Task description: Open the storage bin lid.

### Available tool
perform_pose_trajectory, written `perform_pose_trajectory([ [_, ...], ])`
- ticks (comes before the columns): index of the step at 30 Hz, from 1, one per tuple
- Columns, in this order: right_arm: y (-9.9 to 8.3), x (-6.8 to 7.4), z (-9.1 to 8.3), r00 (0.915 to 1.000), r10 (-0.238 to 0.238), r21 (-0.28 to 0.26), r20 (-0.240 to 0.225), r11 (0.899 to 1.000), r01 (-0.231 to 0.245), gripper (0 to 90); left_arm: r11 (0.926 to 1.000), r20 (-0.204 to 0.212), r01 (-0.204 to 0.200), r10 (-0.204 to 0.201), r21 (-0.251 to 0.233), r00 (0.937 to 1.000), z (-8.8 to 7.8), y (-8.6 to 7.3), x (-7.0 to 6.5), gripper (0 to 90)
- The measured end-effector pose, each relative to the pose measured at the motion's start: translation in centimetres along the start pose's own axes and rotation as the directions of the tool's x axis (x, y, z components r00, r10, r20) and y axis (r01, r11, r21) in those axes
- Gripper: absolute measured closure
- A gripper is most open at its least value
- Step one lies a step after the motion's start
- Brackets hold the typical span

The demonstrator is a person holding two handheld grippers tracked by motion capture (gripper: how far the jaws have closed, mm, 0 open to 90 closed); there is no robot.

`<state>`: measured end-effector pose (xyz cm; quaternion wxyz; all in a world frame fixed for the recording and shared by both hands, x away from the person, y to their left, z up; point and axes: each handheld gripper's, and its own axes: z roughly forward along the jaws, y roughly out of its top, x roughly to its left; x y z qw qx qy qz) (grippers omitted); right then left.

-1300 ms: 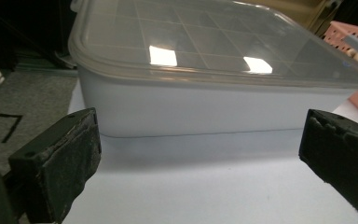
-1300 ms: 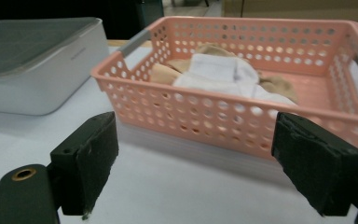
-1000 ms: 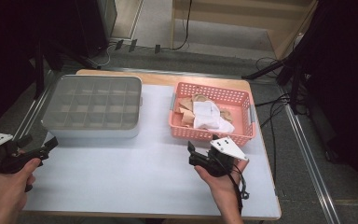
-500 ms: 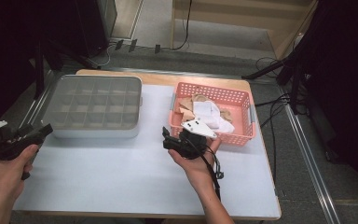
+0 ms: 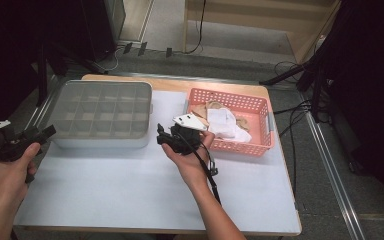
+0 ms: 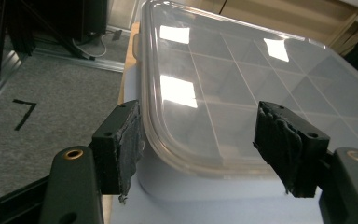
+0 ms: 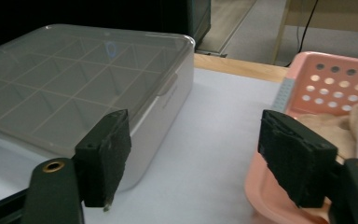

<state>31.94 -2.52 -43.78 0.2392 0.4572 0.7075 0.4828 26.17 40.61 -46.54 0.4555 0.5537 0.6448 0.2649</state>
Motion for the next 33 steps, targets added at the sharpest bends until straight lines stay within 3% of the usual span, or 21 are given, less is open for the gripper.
perform_pose_trajectory([
  [7,0.4,1.4,3.4,0.9999,0.011,0.036,-0.005,0.999,-0.010,30.8,0.9995,0.000,0.023,-0.023,0.021,0.9997,1.4,0.5,1.0,41.0],
  [13,0.7,2.2,5.1,0.9998,0.012,0.053,-0.014,0.999,-0.011,35.2,0.9991,0.008,0.033,-0.033,0.025,0.9994,2.1,1.1,1.8,44.1],
  [16,1.0,2.4,6.3,0.9992,0.032,0.070,-0.026,0.997,-0.030,38.8,0.9985,0.022,0.051,-0.052,0.017,0.9984,2.7,1.6,2.4,44.3],
  [22,1.2,2.5,8.1,0.9975,0.067,0.097,-0.022,0.993,-0.065,40.6,0.9986,0.033,0.046,-0.047,0.026,0.9983,3.8,2.2,3.0,46.4],
  [27,1.1,2.7,9.3,0.9964,0.083,0.120,-0.018,0.989,-0.081,39.6,0.9960,0.068,0.082,-0.085,0.036,0.9941,4.6,2.9,3.8,45.5],
  [29,1.1,2.7,10.1,0.9924,0.122,0.123,-0.018,0.985,-0.119,39.0,0.9952,0.073,0.088,-0.091,0.042,0.9932,5.1,3.2,4.2,46.1],
  [30,1.1,2.7,10.3,0.9896,0.142,0.127,-0.025,0.982,-0.137,38.7,0.9944,0.100,0.094,-0.098,0.049,0.9901,5.7,3.5,4.4,46.1],
  [33,1.2,2.9,10.8,0.9859,0.165,0.137,-0.031,0.978,-0.159,38.6,0.9933,0.106,0.091,-0.098,0.071,0.9895,6.4,3.9,4.6,45.9],
])
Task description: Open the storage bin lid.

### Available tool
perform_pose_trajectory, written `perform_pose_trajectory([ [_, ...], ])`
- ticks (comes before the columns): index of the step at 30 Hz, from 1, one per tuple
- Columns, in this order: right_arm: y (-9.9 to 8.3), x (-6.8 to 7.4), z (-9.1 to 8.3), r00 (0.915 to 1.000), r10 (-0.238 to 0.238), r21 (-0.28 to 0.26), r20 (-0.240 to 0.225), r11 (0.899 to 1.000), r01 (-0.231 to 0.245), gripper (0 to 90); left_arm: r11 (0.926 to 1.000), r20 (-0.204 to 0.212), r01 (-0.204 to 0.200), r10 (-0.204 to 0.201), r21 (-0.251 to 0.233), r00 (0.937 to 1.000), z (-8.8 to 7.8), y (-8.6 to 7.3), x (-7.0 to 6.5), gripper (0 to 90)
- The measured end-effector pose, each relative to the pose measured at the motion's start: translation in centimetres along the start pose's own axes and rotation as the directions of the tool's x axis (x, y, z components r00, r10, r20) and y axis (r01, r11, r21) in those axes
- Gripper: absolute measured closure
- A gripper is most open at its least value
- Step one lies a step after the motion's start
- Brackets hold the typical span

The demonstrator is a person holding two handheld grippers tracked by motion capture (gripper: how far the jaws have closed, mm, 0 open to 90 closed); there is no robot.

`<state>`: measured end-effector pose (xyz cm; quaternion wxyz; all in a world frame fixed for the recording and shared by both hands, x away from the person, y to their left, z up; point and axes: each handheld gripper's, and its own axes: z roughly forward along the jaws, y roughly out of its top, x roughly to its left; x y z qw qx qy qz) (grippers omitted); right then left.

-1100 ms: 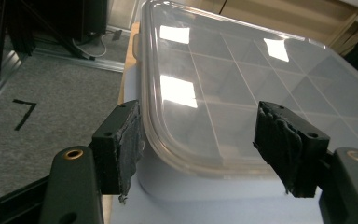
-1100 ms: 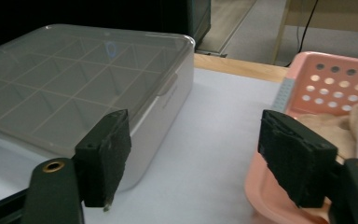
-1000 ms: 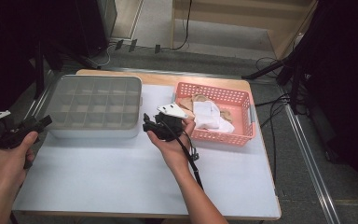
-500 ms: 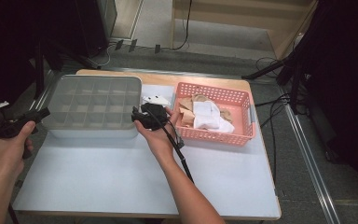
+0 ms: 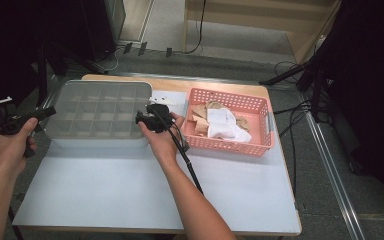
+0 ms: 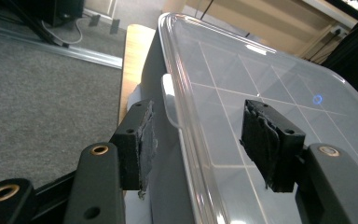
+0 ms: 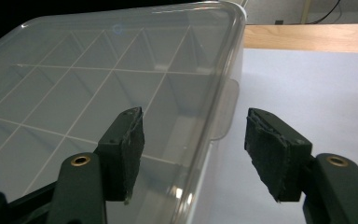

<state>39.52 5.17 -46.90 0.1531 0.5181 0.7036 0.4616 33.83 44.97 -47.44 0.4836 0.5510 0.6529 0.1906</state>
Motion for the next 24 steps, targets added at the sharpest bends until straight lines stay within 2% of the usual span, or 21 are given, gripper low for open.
perform_pose_trajectory([
  [2,0.1,0.0,0.1,1.0000,0.000,0.003,-0.001,1.000,0.000,38.6,1.0000,-0.003,0.003,-0.003,0.004,1.0000,0.2,0.1,0.1,46.4],
  [3,0.2,0.0,0.3,0.9999,0.013,0.003,-0.006,1.000,-0.013,38.4,0.9997,0.004,0.022,-0.022,0.013,0.9998,0.5,0.2,0.4,46.8],
  [4,0.2,0.0,0.3,0.9999,0.013,0.003,-0.006,1.000,-0.013,38.4,0.9997,0.004,0.022,-0.022,0.013,0.9998,0.5,0.2,0.4,47.4],
  [6,0.0,-0.1,0.7,0.9983,0.053,-0.001,-0.023,0.999,-0.053,38.6,0.9988,0.040,0.025,-0.027,0.043,0.9988,1.2,0.1,0.5,49.4],
  [7,0.0,0.0,0.8,0.9973,0.068,-0.003,-0.028,0.998,-0.068,38.4,0.9986,0.059,0.030,-0.032,0.043,0.9978,1.4,0.0,0.5,48.8],
  [8,0.0,0.0,0.9,0.9966,0.078,-0.001,-0.026,0.997,-0.078,38.2,0.9984,0.072,0.022,-0.026,0.051,0.9971,1.5,0.0,0.5,48.9],
  [9,0.0,0.0,1.0,0.9962,0.083,-0.008,-0.029,0.997,-0.083,38.2,0.9983,0.073,0.031,-0.035,0.050,0.9968,1.6,-0.1,0.4,48.9],
  [11,0.0,-0.1,1.1,0.9923,0.116,0.004,-0.042,0.993,-0.116,39.4,0.9982,0.072,0.038,-0.041,0.046,0.9965,1.8,-0.1,0.4,48.4],
  [12,0.0,-0.1,1.1,0.9923,0.116,0.004,-0.042,0.993,-0.116,39.4,0.9982,0.072,0.038,-0.041,0.046,0.9965,1.8,-0.1,0.4,48.9],
  [16,0.1,-0.4,1.4,0.9808,0.181,0.023,-0.073,0.983,-0.180,41.1,0.9975,0.076,0.052,-0.056,0.047,0.9955,1.7,0.0,0.6,51.5],
  [21,0.3,-0.3,1.5,0.9811,0.185,0.025,-0.058,0.983,-0.184,42.3,0.9955,0.085,0.080,-0.084,0.050,0.9928,1.5,0.1,0.9,56.0],
  [22,0.3,-0.3,1.4,0.9777,0.202,0.034,-0.056,0.979,-0.201,43.3,0.9955,0.085,0.081,-0.085,0.049,0.9927,1.4,0.2,0.9,57.2],
  [24,0.4,-0.4,1.3,0.9798,0.191,0.027,-0.060,0.982,-0.189,44.0,0.9954,0.087,0.085,-0.089,0.044,0.9922,1.3,0.2,0.9,58.1],
])
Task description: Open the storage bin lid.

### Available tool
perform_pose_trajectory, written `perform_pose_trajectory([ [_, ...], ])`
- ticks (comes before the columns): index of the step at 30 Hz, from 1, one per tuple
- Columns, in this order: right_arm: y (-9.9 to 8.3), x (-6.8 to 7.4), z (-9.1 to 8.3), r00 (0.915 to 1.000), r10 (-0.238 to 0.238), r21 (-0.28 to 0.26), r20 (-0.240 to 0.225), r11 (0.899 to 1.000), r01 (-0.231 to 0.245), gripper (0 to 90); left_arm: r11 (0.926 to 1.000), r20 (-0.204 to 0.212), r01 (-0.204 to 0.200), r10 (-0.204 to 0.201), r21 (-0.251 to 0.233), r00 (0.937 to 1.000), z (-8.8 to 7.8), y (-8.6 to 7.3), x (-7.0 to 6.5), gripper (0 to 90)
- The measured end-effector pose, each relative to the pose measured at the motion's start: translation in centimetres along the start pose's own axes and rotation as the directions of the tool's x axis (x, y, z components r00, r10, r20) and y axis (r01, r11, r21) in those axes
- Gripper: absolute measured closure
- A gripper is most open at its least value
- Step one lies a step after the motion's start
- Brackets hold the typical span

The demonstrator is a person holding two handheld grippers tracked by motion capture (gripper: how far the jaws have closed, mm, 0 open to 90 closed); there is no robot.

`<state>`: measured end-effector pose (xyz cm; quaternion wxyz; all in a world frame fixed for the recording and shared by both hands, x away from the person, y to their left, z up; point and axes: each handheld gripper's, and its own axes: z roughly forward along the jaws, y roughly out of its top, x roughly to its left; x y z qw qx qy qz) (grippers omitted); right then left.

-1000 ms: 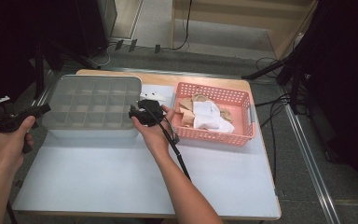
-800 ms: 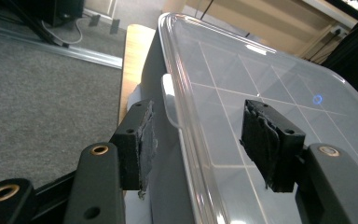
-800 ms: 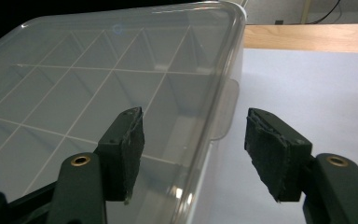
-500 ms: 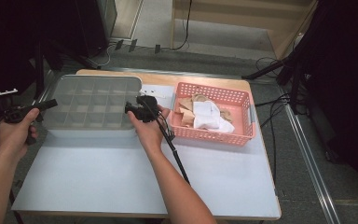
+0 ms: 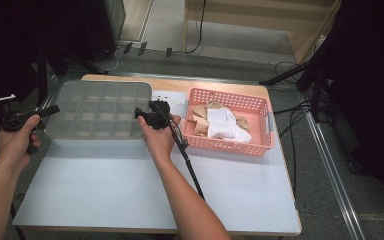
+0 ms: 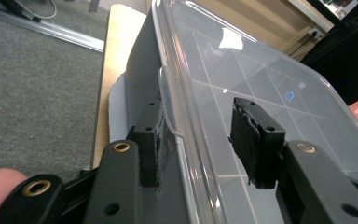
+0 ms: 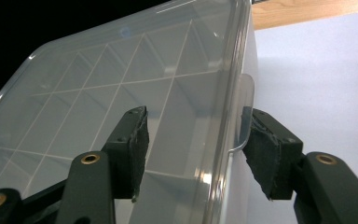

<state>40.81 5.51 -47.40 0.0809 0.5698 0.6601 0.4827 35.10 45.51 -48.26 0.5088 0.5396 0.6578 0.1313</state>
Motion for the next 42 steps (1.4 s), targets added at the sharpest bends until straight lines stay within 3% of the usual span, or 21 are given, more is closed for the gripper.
perform_pose_trajectory([
  [8,0.3,0.4,-0.7,0.9999,0.012,-0.028,0.010,1.000,-0.012,48.4,0.9993,-0.022,-0.034,0.034,-0.018,0.9992,-0.6,0.1,-0.7,58.2],
  [13,0.4,0.2,-0.9,0.9987,0.049,-0.025,0.010,0.998,-0.049,53.2,0.9994,-0.027,-0.034,0.033,-0.004,0.9991,-0.9,0.1,-0.8,59.1],
  [22,0.5,0.3,-1.4,0.9988,0.045,-0.040,0.020,0.998,-0.044,57.6,0.9989,-0.020,-0.039,0.039,-0.024,0.9990,-1.3,0.1,-0.9,59.9],
  [24,0.6,0.3,-1.7,0.9978,0.066,-0.067,-0.004,0.996,-0.067,61.3,0.9986,-0.024,-0.036,0.036,-0.038,0.9991,-1.6,0.2,-0.9,60.3],
  [30,0.7,1.2,-2.6,0.9973,0.064,-0.110,-0.035,0.992,-0.067,65.7,0.9975,-0.015,-0.015,0.014,-0.070,0.9998,-2.8,0.3,-0.8,63.9],
  [42,1.1,1.6,-5.7,0.9904,0.084,-0.139,-0.109,0.985,-0.099,70.6,0.9906,0.014,-0.059,0.062,-0.124,0.9980,-6.3,0.1,-2.8,69.3],
])
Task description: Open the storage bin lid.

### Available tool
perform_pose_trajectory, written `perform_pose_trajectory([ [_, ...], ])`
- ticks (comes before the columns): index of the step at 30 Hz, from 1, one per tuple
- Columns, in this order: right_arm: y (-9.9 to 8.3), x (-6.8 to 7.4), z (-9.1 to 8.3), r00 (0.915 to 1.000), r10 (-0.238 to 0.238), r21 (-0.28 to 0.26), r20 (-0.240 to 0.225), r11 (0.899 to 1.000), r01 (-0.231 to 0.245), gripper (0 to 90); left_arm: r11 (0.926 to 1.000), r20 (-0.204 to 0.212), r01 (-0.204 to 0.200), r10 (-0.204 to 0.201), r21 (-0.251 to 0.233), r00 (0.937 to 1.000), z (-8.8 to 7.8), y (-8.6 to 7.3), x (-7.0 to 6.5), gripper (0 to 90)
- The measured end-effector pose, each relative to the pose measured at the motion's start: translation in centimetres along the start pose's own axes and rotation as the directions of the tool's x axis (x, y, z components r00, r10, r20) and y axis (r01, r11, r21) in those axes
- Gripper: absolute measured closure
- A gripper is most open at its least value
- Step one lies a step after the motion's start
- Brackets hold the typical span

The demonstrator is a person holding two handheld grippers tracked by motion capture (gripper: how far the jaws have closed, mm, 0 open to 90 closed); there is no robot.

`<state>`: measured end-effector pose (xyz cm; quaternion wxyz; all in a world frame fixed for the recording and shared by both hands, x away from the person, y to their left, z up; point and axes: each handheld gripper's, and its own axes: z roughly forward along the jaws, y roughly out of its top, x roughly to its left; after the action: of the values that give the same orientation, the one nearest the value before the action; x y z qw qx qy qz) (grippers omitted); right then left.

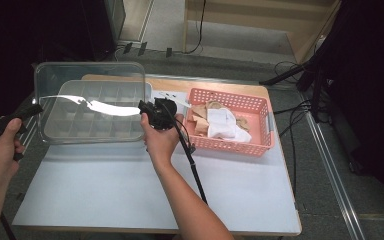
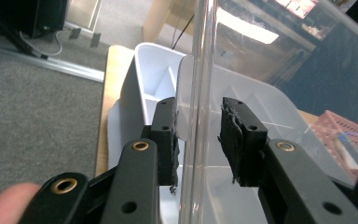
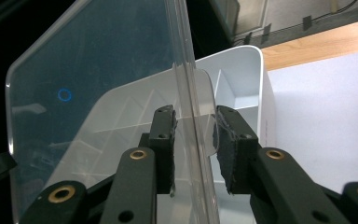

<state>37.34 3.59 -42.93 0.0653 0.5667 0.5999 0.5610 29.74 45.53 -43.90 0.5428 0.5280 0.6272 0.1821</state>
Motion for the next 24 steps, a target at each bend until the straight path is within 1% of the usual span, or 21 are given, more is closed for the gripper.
perform_pose_trajectory([
  [2,0.0,-0.2,-0.6,1.0000,0.000,0.005,-0.006,1.000,0.000,70.7,1.0000,0.013,-0.003,0.003,-0.007,0.9999,-0.6,0.0,-0.6,70.1],
  [6,-0.4,-0.6,-1.9,0.9994,0.030,0.016,-0.016,0.999,-0.030,70.7,0.9991,0.012,-0.041,0.041,-0.003,0.9991,-1.6,-0.2,-1.7,70.5],
  [7,-0.5,-0.6,-2.2,0.9994,0.031,0.017,-0.015,0.999,-0.031,70.7,0.9991,0.011,-0.041,0.041,-0.005,0.9991,-1.9,-0.3,-2.0,70.5],
  [10,-1.0,-0.8,-3.2,0.9990,0.039,0.019,-0.022,0.999,-0.038,70.8,0.9983,0.010,-0.057,0.057,-0.001,0.9983,-2.5,-0.9,-2.6,70.6],
  [12,-1.4,-0.8,-4.0,0.9990,0.040,0.019,-0.021,0.999,-0.039,71.0,0.9988,0.014,-0.049,0.048,0.001,0.9987,-2.9,-1.4,-2.8,70.7],
  [13,-1.5,-0.8,-4.2,0.9989,0.040,0.021,-0.024,0.999,-0.040,71.2,0.9987,0.016,-0.051,0.051,0.007,0.9986,-3.1,-1.7,-2.8,70.7],
  [14,-1.8,-0.9,-4.6,0.9990,0.037,0.025,-0.025,0.999,-0.037,71.4,0.9987,0.022,-0.047,0.046,0.018,0.9987,-3.3,-1.9,-2.8,70.7],
  [16,-2.2,-1.0,-5.3,0.9985,0.046,0.035,-0.029,0.998,-0.045,71.7,0.9989,0.039,-0.025,0.024,0.041,0.9989,-3.7,-2.3,-2.8,71.2],
  [18,-2.8,-1.0,-6.1,0.9980,0.054,0.049,-0.033,0.997,-0.053,72.1,0.9986,0.052,-0.019,0.016,0.049,0.9985,-4.2,-2.7,-2.9,71.4],
  [21,-3.5,-1.1,-7.3,0.9980,0.056,0.047,-0.031,0.997,-0.054,72.3,0.9972,0.052,-0.030,0.026,0.069,0.9983,-4.7,-3.7,-3.2,71.4],
  [24,-4.3,-1.4,-8.1,0.9982,0.053,0.046,-0.029,0.998,-0.052,72.4,0.9970,0.049,-0.038,0.034,0.068,0.9982,-5.2,-4.7,-3.6,71.4],
])
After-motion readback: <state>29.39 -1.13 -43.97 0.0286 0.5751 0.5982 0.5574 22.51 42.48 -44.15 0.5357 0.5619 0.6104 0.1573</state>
